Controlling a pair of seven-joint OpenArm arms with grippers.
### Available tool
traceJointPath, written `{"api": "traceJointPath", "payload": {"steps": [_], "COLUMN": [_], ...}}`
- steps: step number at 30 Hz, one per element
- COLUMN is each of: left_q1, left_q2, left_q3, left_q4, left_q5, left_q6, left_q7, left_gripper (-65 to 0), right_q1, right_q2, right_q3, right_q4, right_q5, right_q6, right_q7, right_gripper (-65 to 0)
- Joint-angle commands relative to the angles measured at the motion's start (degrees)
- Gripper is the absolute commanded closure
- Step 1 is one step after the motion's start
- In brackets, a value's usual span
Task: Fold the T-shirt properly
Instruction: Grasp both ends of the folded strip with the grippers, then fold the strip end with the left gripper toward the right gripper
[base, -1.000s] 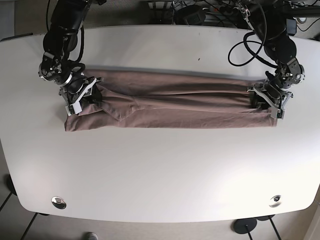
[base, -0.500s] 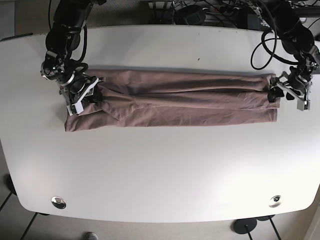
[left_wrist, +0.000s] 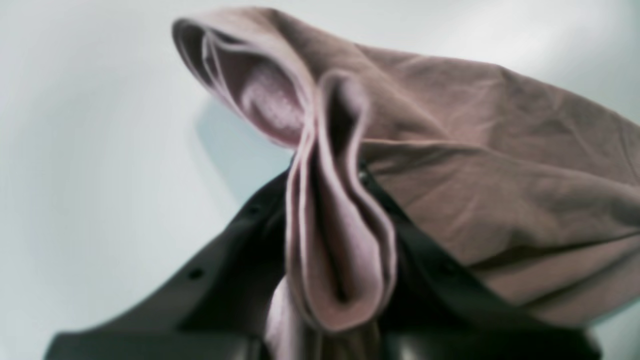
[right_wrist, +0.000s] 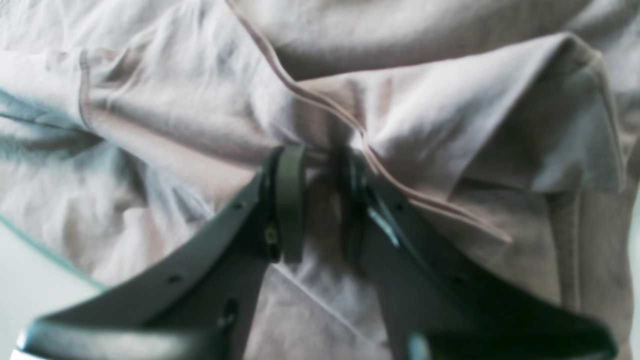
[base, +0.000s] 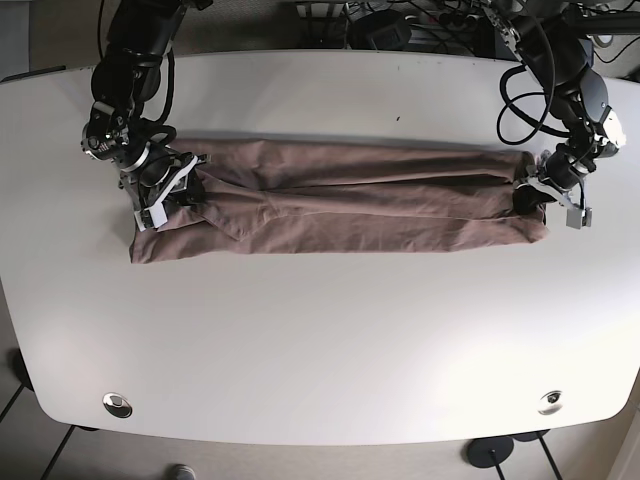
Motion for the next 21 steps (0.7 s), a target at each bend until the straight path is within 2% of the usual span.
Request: {"api": "traceJointPath", "payload": {"steps": [1,4,7,9,13,14,17,21], "left_q1": [0.49,4.10,5.50,6.47,6.56,6.47,6.38,6.29], "left_q2": [-0.80,1.75,5.53,8.78,14.41,16.87,19.77,19.77], "left_q3": [0.03,0.47,7.42,12.25,22.98,26.14,31.42,37.66], "left_q4": [9.64,22.47,36.80,41.37,41.64,39.61,34.51,29.77], "left_q5": [2.08,2.43,2.52,2.52,2.52,2.52,2.52,2.43], "left_q6": [0.56,0.56,0.56,2.09,7.46,9.30,13.26,17.13], "left_q7": [2.46,4.48,9.58,10.72,10.63,10.46,4.74,-0.44], "left_gripper": [0.0,0.0,0.0,-0.1,-0.1,-0.1,-0.3,-0.4], "right_q1": [0.26,0.26,0.26,0.26,0.26,0.26,0.26,0.26], "right_q2": [0.20,0.20,0.20,0.20,-0.06,-1.21,-1.74,-1.74], "right_q3": [0.03,0.12,0.12,0.20,0.12,0.29,0.03,0.03], "right_q4": [0.53,0.62,0.62,0.53,0.53,0.53,0.89,0.89], "right_q5": [-0.69,-0.69,-0.60,-0.60,-0.60,-0.95,-0.78,-0.69], "right_q6": [-0.26,-0.26,-0.26,-0.26,-0.26,-0.26,-0.26,-0.26], "right_q7": [-0.98,-0.98,-0.98,-0.98,-0.98,-0.98,-0.98,-0.98], "right_gripper": [-11.1,-11.1,-10.9,-10.9,-10.9,-10.9,-10.9,-10.9]}}
